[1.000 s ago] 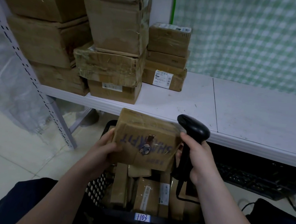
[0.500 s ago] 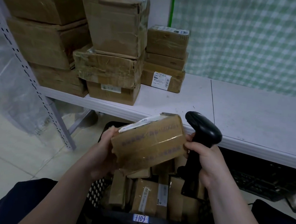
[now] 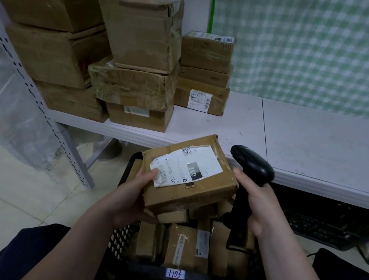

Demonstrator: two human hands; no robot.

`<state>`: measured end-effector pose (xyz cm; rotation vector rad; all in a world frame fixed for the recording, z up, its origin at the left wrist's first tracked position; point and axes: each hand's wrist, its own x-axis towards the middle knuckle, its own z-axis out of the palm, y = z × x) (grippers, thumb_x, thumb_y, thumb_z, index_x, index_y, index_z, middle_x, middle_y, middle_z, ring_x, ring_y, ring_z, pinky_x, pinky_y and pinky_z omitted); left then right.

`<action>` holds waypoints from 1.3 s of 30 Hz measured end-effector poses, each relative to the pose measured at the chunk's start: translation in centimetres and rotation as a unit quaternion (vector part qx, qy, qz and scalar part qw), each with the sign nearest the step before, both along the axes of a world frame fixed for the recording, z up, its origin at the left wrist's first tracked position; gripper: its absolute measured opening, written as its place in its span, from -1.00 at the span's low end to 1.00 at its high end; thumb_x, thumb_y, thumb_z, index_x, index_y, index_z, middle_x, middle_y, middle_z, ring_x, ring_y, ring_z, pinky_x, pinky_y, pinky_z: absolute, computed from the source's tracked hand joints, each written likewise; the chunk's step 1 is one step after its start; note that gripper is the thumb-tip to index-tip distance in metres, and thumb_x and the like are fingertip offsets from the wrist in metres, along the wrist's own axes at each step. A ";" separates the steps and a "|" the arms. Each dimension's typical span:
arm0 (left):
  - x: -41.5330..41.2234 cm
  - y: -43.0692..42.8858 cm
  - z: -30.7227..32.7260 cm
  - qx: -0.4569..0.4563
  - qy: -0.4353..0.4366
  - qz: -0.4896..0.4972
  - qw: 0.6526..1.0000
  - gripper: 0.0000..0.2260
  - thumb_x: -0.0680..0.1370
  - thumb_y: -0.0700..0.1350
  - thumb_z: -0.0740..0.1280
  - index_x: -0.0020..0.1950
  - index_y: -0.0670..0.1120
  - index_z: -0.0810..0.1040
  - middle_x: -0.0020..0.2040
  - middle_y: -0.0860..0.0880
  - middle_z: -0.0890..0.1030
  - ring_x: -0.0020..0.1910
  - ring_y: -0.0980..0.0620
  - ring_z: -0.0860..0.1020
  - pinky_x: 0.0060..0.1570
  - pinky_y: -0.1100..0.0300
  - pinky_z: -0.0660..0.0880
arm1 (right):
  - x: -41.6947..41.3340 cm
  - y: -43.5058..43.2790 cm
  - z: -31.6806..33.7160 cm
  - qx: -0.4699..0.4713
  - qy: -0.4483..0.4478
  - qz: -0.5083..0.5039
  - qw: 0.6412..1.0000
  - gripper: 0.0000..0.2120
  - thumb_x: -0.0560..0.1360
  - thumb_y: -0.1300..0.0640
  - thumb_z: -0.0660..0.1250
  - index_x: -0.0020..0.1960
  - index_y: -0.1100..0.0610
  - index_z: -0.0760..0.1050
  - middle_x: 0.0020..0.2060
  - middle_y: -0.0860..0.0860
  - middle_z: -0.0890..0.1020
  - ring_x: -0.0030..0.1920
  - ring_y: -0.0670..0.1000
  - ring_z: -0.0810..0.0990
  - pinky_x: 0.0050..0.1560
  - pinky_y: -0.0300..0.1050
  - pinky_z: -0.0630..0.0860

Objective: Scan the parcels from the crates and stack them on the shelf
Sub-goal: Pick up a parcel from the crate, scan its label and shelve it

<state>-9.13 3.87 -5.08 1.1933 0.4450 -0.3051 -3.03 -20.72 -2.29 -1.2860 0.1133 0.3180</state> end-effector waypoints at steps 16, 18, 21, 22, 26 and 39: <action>1.7 0.1 1.8 0.050 -0.064 0.025 0.996 -0.10 0.10 -0.17 0.56 0.41 0.08 0.35 0.20 -0.16 0.60 0.09 -0.22 0.61 -0.08 -0.10 0.58 | 0.4 -0.7 0.7 -0.053 -0.021 -0.034 0.998 -0.80 0.43 0.12 0.46 0.03 0.13 0.60 -0.16 0.05 0.70 -0.07 0.09 0.67 -0.01 0.05 0.57; 2.1 0.2 2.2 0.072 -0.044 0.059 0.995 -0.20 0.23 -0.26 0.54 0.41 0.03 0.32 0.24 -0.20 0.53 0.09 -0.24 0.60 -0.13 -0.06 0.62 | 0.4 -0.6 1.4 -0.109 -0.060 -0.050 0.991 -0.85 0.43 0.13 0.47 -0.03 0.12 0.59 -0.31 0.00 0.63 -0.21 0.02 0.60 -0.14 -0.06 0.54; 2.6 0.5 2.5 0.100 -0.033 0.074 0.992 -0.39 0.39 -0.30 0.47 0.36 0.00 0.34 0.26 -0.19 0.49 0.09 -0.20 0.60 -0.17 0.00 0.62 | 0.1 -0.6 2.9 -0.173 -0.115 0.028 0.978 -0.86 0.41 0.15 0.48 -0.06 0.15 0.61 -0.40 0.01 0.58 -0.32 -0.01 0.56 -0.25 -0.11 0.52; 2.8 0.6 2.6 0.103 -0.033 0.074 0.991 -0.41 0.40 -0.30 0.46 0.35 -0.01 0.35 0.25 -0.20 0.51 0.08 -0.18 0.60 -0.17 0.02 0.62 | -0.1 -0.6 3.4 -0.198 -0.133 0.069 0.969 -0.87 0.39 0.16 0.49 -0.08 0.12 0.62 -0.42 -0.04 0.59 -0.34 -0.04 0.57 -0.27 -0.15 0.51; 3.4 0.8 2.5 0.145 -0.027 0.065 0.987 -0.45 0.40 -0.31 0.46 0.33 0.00 0.42 0.20 -0.17 0.52 0.07 -0.17 0.60 -0.05 -0.01 0.62 | -0.3 -0.3 4.3 -0.307 -0.191 0.195 0.912 -0.79 0.33 0.13 0.55 -0.12 -0.10 0.60 -0.40 -0.25 0.63 -0.34 -0.29 0.58 -0.24 -0.30 0.43; 3.9 2.0 -1.7 0.304 -0.001 0.047 0.952 -0.25 0.19 -0.03 0.43 0.41 0.02 0.43 0.25 -0.13 0.48 0.11 -0.12 0.55 0.13 -0.10 0.56 | 0.1 0.1 1.6 -0.395 -0.223 0.223 0.863 -0.83 0.29 0.17 0.55 -0.18 0.02 0.59 -0.34 -0.13 0.63 -0.30 -0.27 0.57 -0.27 -0.41 0.43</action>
